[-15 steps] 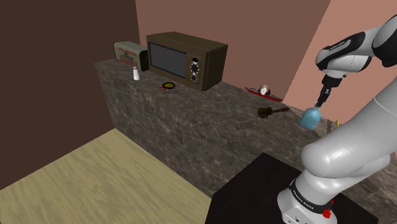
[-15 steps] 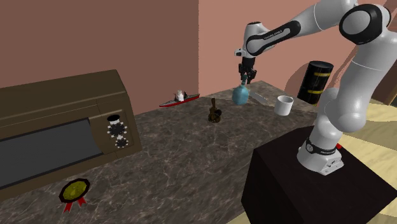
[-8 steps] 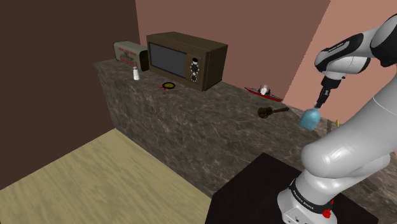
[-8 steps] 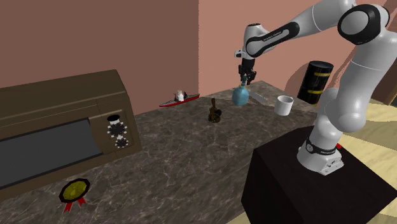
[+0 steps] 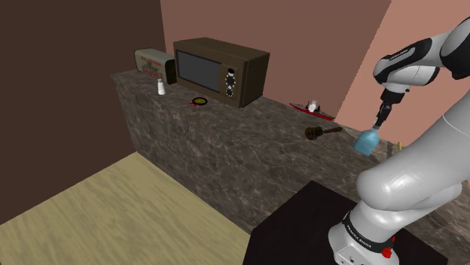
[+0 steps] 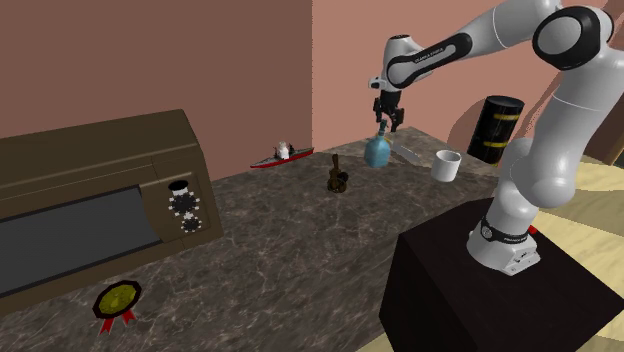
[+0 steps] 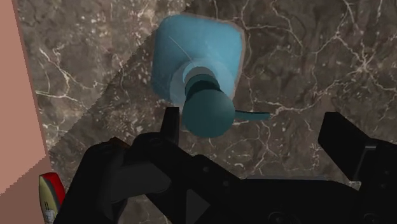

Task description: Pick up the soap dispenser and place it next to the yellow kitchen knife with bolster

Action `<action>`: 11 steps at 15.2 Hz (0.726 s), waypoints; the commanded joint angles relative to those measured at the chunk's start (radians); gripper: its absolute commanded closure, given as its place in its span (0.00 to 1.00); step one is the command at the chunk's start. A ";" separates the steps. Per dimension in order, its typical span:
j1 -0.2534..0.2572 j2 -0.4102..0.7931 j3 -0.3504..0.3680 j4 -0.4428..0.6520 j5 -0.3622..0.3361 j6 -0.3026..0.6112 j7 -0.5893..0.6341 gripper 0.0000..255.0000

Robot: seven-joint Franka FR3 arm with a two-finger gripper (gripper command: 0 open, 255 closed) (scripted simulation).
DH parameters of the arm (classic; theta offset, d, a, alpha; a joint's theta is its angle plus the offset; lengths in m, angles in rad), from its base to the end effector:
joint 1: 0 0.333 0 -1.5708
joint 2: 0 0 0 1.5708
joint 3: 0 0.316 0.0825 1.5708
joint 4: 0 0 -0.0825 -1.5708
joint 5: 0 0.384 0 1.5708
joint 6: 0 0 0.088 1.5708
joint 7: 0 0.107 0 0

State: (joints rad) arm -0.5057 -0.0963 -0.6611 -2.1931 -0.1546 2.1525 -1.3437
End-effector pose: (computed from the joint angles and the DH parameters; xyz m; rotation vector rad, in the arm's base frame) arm 0.1953 -0.4834 0.4215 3.0560 0.4006 -0.0868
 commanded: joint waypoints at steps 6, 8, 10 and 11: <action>0.004 -0.052 0.018 0.069 -0.025 -0.115 0.020 0.00; 0.004 -0.052 0.018 0.069 -0.025 -0.115 0.020 0.00; 0.004 -0.052 0.018 0.069 -0.025 -0.115 0.020 0.00; 0.004 -0.052 0.018 0.069 -0.025 -0.115 0.020 0.00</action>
